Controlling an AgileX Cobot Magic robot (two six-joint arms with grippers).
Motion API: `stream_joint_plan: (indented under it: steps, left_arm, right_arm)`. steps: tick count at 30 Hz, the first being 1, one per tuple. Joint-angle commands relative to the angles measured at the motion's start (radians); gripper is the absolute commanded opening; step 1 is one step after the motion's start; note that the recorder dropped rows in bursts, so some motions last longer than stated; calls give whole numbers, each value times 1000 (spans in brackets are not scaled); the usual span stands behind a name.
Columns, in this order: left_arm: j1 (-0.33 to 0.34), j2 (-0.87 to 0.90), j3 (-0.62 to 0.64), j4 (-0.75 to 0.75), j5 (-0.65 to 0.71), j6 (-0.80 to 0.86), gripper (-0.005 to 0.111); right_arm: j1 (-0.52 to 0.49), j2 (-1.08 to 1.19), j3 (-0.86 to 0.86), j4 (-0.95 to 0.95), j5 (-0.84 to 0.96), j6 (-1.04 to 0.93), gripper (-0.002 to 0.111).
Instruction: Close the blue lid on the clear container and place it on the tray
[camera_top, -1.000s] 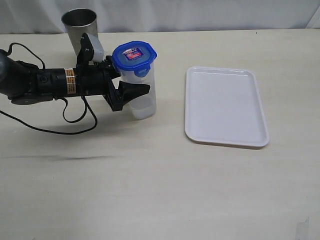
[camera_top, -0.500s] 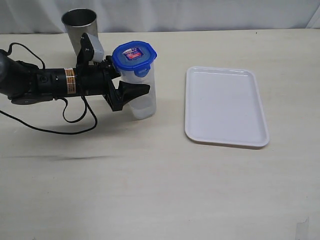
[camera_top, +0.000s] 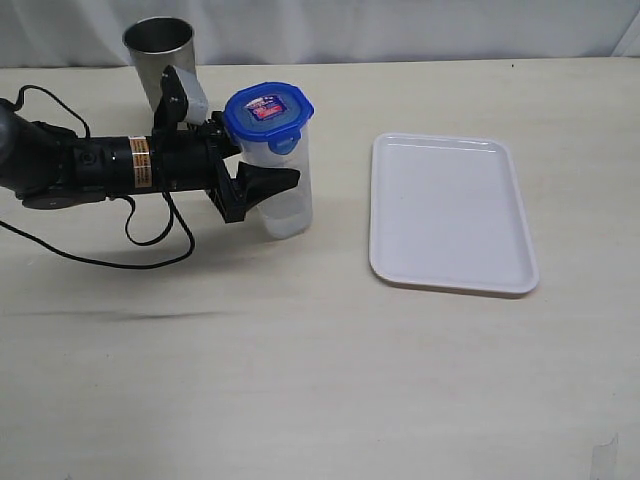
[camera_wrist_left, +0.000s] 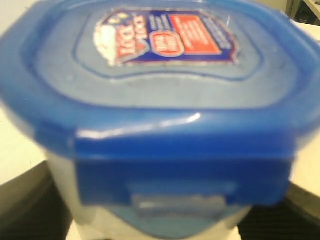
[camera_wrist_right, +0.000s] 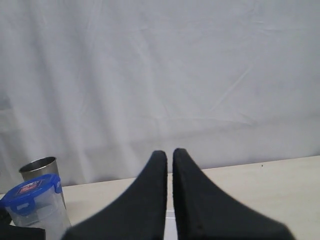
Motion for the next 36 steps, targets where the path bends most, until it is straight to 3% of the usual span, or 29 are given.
stream_joint_plan:
  steps: [1,7,10,22,29,36]
  left_arm:
    - [-4,-11,-6,-4,-4,2,0]
    - [-4,-11,-6,-4,-4,2,0]
    - [-4,-11,-6,-4,-4,2,0]
    - [-4,-11,-6,-2,-4,2,0]
    - [-4,-11,-6,-2,-2,2,0]
    - [-4,-11,-6,-2,-4,2,0]
  right_arm:
    - [0,-4,2,-145,4,0,4]
    - [0,-4,2,-711,4,0,4]
    - [0,-6,2,-867,4,0,4]
    - [-22,-147,2,-893,-3,6,4]
    - [-271,-147,2,-921,-3,75,4]
    - [-403,-147,2,-919,2,75,4]
